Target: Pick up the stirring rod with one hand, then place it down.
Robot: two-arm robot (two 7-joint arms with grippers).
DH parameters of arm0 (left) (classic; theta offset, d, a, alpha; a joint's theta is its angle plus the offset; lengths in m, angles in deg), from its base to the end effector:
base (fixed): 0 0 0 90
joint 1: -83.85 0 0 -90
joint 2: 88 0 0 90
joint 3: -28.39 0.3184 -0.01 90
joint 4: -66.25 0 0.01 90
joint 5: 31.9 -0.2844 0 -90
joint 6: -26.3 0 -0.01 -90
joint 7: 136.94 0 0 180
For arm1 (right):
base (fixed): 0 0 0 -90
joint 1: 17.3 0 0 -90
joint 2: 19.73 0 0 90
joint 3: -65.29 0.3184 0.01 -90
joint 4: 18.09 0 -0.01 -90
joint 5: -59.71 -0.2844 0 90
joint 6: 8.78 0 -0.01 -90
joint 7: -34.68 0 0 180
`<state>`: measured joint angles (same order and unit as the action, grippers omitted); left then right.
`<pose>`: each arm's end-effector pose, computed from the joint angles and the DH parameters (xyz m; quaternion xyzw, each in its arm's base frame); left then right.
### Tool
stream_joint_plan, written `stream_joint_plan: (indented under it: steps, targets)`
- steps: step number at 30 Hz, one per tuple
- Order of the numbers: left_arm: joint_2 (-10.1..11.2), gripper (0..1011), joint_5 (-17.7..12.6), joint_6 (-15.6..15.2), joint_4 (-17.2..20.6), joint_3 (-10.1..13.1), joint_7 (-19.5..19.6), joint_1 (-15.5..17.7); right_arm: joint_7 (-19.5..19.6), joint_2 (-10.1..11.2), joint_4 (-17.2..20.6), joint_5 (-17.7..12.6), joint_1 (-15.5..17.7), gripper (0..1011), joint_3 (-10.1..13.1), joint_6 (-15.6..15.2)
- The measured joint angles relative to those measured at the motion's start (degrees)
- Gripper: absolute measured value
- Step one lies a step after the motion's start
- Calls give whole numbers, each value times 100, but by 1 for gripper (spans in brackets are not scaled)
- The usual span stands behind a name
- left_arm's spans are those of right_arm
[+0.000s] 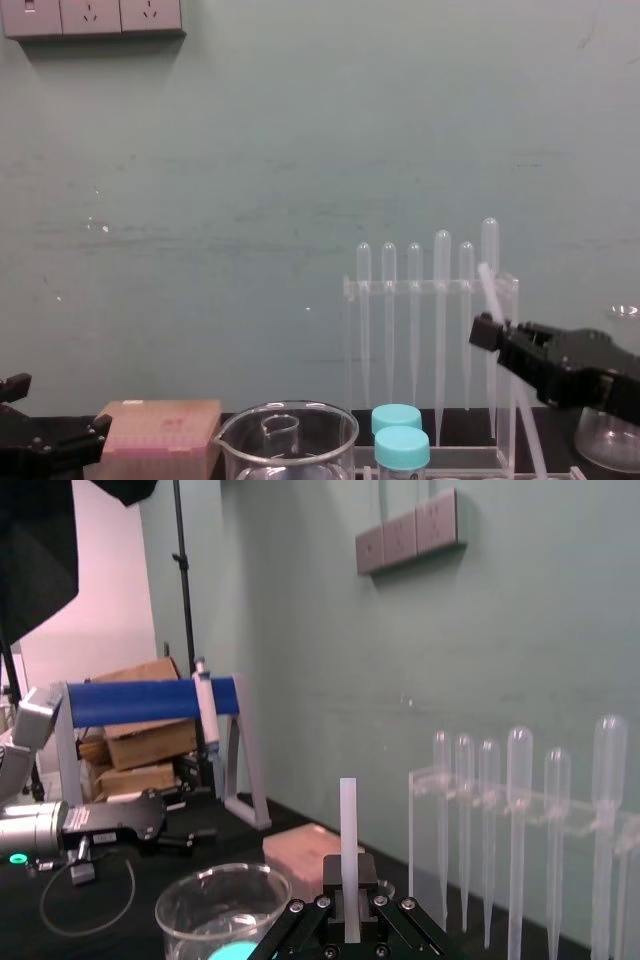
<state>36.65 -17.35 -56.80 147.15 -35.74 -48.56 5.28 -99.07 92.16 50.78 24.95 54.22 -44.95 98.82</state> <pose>0.3396 0.1053 -0.3205 0.1416 -0.1324 0.5799 0.7913 0.3892 -0.0720 -0.3296 0.0973 -0.0345 -0.3281 0.9390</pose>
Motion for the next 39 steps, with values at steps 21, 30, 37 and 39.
stream_joint_plan:
  steps: [21, 30, 37, 39]
  targets:
    - [0, 1000, 0, 0, 0, 0, 0, 0, -90, -56, -532, -115, -314, 72, -219, -424]
    - [0, 1000, 0, 0, 0, 0, 0, 0, -86, -55, -513, -113, -304, 72, -209, -403]
    - [0, 1000, 0, 0, 0, 0, 0, 0, -83, -55, -505, -111, -300, 160, -205, -390]
    - [0, 1000, 0, 0, 0, 0, 0, 0, -83, -55, -503, -110, -298, 242, -204, -388]
